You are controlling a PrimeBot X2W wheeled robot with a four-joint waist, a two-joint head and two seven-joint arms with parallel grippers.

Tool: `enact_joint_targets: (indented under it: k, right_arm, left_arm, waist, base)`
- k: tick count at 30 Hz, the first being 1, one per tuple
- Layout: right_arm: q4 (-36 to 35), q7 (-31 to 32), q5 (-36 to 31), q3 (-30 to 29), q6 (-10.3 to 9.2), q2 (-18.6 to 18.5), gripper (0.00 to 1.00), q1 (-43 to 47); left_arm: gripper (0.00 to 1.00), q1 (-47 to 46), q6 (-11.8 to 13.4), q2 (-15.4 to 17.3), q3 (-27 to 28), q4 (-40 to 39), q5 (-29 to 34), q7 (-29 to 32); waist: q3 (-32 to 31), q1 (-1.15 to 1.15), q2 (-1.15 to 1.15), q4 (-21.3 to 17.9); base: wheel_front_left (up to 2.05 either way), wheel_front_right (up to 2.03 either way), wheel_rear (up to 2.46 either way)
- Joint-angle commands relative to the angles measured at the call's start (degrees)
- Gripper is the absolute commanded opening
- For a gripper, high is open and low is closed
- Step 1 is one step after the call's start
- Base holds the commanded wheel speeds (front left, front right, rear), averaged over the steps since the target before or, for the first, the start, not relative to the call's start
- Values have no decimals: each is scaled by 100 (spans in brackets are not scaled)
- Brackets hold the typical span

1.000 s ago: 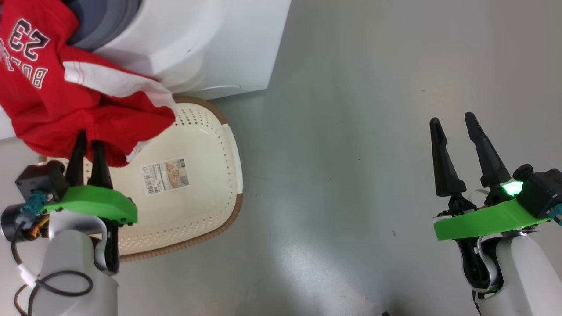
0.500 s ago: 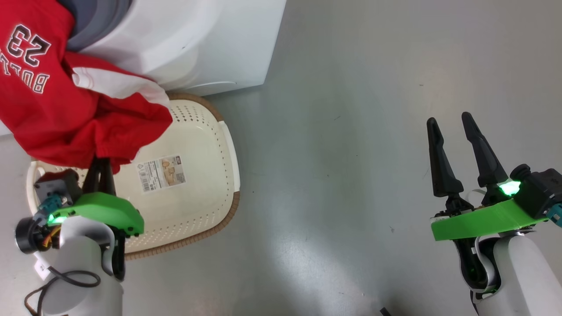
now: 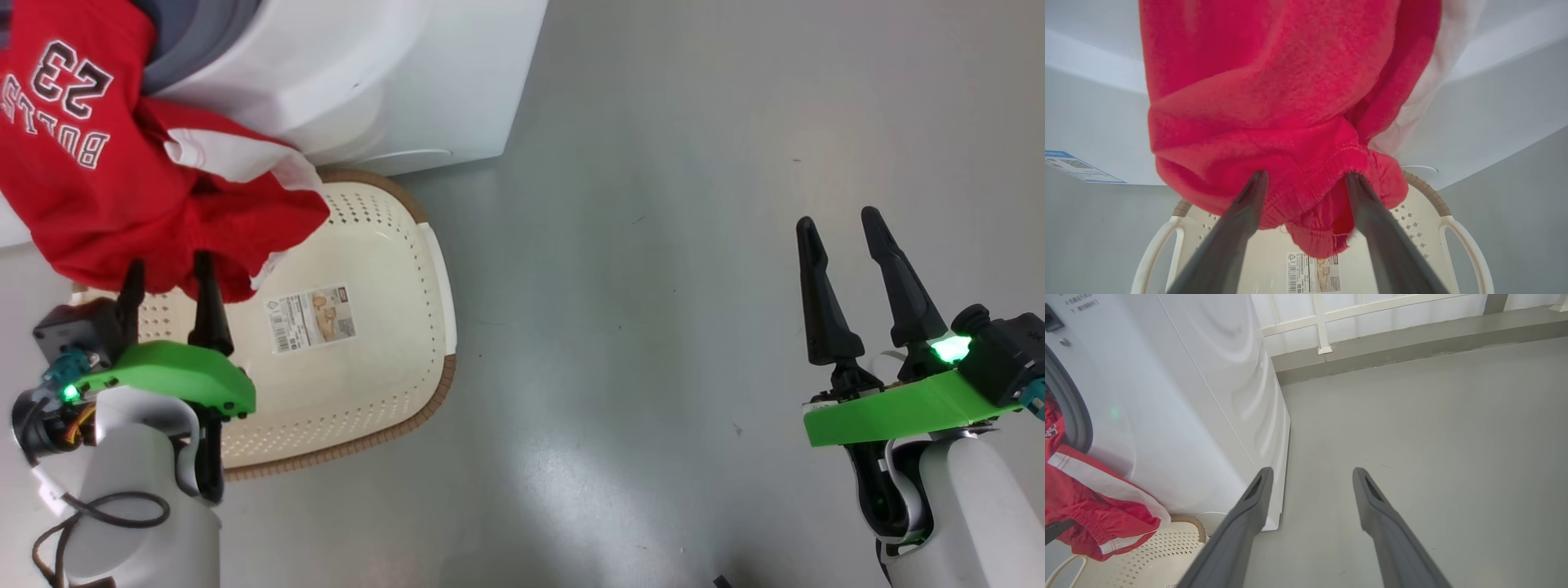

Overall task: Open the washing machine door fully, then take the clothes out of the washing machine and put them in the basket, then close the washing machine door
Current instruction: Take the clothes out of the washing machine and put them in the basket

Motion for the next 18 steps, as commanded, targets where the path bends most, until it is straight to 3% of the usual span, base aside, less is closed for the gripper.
enact_joint_targets:
  k: [1, 18]
  right_arm:
    - [-124, -36, -32, 108, 42, -37, 100, 39]
    - [-89, -36, -77, 76, 42, -179, 100, 142]
  left_arm:
    - [100, 163, -40, 152, 101, -189, -122, -28]
    - [100, 1171, 95, 150, -375, -2096, -939, -28]
  waist:
    - [-42, 0, 0, 29]
    - [-349, 0, 0, 381]
  base:
    - [0, 0, 0]
    - [0, 0, 0]
